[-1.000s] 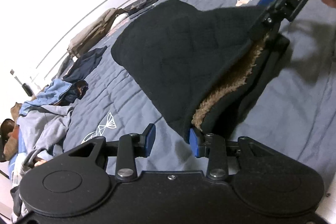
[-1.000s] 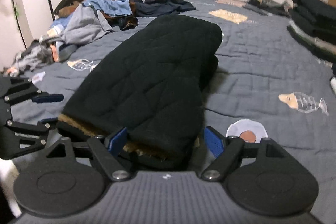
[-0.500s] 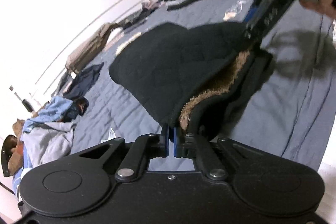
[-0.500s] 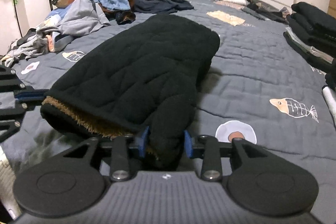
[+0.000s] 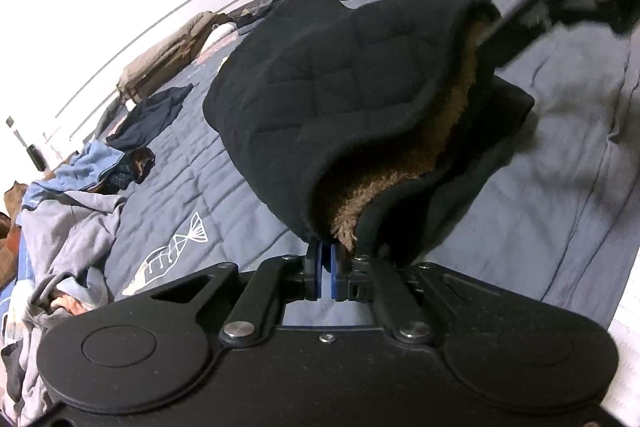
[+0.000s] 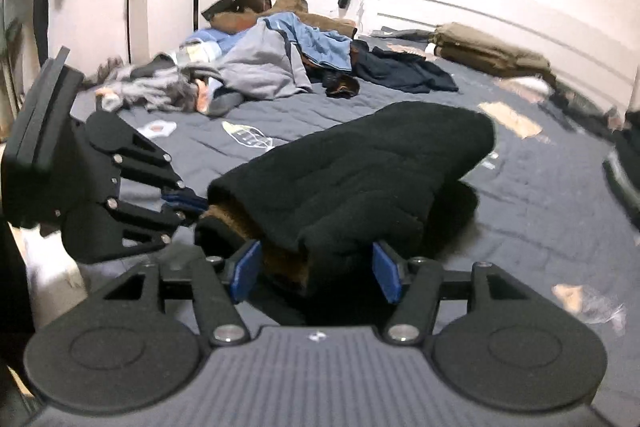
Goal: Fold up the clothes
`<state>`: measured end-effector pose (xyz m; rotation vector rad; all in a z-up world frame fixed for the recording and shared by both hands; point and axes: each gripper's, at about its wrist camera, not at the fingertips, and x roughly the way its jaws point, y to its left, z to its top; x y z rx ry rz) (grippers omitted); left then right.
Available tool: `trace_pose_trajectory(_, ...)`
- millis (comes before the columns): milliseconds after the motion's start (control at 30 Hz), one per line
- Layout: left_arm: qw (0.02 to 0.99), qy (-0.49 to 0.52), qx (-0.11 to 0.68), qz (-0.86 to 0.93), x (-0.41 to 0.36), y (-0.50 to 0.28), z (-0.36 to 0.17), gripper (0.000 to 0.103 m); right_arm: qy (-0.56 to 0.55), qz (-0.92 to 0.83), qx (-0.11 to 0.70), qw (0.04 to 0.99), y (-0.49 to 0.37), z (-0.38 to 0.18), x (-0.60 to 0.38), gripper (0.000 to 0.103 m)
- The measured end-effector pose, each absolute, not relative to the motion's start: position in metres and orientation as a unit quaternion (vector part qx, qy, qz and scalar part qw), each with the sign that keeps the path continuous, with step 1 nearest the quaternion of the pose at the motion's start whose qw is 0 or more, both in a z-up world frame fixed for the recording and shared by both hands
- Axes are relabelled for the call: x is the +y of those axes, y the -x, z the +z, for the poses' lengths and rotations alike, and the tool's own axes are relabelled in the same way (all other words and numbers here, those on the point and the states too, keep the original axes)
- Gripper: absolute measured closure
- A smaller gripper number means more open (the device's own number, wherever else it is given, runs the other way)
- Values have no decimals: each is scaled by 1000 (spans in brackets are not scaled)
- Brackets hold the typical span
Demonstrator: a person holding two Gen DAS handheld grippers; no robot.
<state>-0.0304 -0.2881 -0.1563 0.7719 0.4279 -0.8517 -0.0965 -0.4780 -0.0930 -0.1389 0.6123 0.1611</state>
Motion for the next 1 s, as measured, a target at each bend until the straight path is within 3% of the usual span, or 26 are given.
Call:
trace_pose_trajectory(233,818,-360,198,-402,-288,32,-154,99,57,42,295,953,97,-90,-495,43)
trace_pose_trajectory(600,817,-361,203,-403,-289,31,-155,99,174,177,257,934,95,-115,-418,45)
trace_pose_trajectory(833,817,-354,208,-405,-289,30,-154,99,170,205,284,921,70,-136,-408,47)
trace_pose_trajectory(933,817,-353,210,-405,-289,30,-154,99,160,206,288,921,63,-142,-405,63)
trace_pose_trajectory(1000,817,-351,212,-405,-288,29,-154,99,156,197,290,923,56,-145,-405,79)
